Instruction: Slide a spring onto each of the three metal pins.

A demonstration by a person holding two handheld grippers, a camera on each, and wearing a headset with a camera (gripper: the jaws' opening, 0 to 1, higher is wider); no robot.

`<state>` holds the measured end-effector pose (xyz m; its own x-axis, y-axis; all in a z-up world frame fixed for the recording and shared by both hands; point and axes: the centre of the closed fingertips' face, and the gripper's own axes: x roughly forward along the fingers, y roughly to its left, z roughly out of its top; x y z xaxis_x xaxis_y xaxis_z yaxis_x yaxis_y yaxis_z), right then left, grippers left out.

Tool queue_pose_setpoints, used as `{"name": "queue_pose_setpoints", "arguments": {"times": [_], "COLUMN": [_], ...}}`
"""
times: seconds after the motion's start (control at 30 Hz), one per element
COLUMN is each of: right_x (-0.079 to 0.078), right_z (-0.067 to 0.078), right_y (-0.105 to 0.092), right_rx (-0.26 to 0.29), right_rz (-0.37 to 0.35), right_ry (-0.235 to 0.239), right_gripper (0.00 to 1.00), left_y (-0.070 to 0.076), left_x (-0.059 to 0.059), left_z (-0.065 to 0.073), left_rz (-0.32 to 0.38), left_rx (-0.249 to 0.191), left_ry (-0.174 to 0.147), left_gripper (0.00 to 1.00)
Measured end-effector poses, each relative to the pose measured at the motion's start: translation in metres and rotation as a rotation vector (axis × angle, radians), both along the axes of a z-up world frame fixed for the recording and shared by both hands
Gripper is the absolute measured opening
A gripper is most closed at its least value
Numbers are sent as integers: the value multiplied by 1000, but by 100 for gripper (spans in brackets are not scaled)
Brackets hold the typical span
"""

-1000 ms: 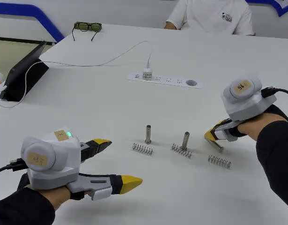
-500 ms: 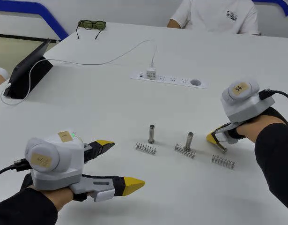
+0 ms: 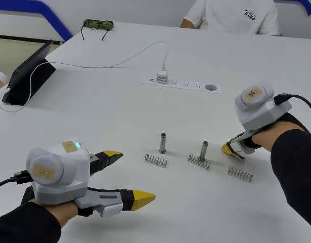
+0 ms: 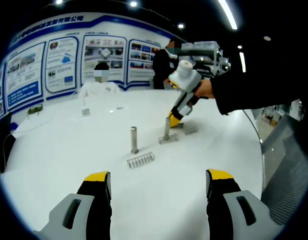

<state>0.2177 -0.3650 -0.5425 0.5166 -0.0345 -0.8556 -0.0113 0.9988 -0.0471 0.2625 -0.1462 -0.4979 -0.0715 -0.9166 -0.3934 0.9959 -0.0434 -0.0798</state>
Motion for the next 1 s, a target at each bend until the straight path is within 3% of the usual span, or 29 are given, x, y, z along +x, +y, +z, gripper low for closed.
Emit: {"name": "queue_pose_setpoints", "arguments": {"times": [0.13, 0.33, 1.0], "right_x": [-1, -7, -24], "right_z": [0, 3, 37], "right_y": [-1, 1, 9], "right_rx": [23, 19, 11], "right_rz": [-45, -58, -83], "right_ry": [-31, -60, -166], "right_gripper": [8, 8, 9], "left_y": [-1, -1, -1], "left_x": [1, 2, 2], "left_z": [0, 5, 15], "left_rz": [2, 2, -1], "left_rx": [-1, -9, -22], "left_ry": [-1, -9, -31], "left_gripper": [79, 78, 78]}}
